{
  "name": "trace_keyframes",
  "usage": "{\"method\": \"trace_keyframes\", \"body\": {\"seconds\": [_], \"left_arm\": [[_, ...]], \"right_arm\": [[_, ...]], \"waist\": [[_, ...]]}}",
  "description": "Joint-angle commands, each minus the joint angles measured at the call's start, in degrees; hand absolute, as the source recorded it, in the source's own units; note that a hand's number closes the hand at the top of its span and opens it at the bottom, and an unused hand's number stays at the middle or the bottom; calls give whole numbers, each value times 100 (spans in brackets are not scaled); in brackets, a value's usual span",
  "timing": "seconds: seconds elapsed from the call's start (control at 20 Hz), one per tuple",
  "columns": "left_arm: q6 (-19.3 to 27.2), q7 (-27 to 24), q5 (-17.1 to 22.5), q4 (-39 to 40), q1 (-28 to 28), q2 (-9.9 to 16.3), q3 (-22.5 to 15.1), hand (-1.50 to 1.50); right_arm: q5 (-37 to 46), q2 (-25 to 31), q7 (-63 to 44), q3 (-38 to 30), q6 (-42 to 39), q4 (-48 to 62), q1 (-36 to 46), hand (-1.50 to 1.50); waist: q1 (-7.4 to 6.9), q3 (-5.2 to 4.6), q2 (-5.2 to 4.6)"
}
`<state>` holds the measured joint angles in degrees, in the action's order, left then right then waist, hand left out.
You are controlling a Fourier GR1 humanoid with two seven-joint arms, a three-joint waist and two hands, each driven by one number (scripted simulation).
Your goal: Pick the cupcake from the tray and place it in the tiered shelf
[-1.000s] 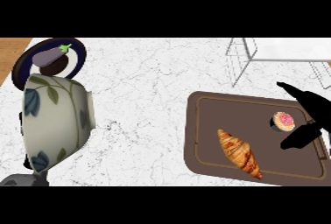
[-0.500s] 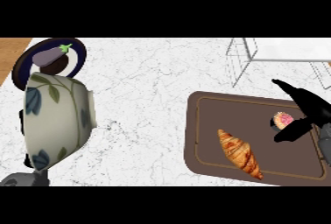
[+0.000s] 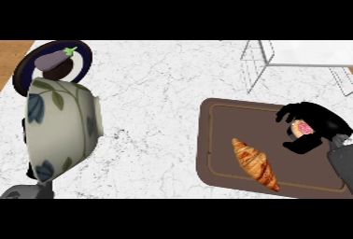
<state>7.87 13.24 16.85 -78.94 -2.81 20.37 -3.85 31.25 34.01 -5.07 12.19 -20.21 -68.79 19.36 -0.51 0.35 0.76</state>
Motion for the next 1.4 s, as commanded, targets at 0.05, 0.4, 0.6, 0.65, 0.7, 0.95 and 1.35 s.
{"method": "trace_keyframes", "body": {"seconds": [0.05,0.4,0.6,0.65,0.7,0.95,1.35], "left_arm": [[-3,56,-96,475,-167,-339,-77,0],[-199,-29,-174,651,-159,-385,-16,0],[-352,-6,-86,597,-176,-324,176,0],[-334,240,-102,69,142,-271,103,0],[-235,144,-164,177,90,-283,185,0],[-387,128,-49,184,276,-193,295,0],[-242,228,-163,-18,353,-442,158,0]], "right_arm": [[29,-240,534,-31,61,132,-193,150],[15,-920,-26,9,84,-432,-129,150],[0,-1322,-602,-49,12,-624,103,150],[8,-1049,-671,-93,-244,-1089,40,150],[-63,-1163,-603,-299,13,-1064,134,150],[-624,-1049,-1240,-830,-78,-2906,7,150],[-1175,-746,-2984,-2003,-266,-4501,739,150]], "waist": [[61,-35,-85],[84,-40,-82],[64,-39,-83],[58,-38,-66],[57,-37,-70],[198,-46,-27],[196,-46,-22]]}}
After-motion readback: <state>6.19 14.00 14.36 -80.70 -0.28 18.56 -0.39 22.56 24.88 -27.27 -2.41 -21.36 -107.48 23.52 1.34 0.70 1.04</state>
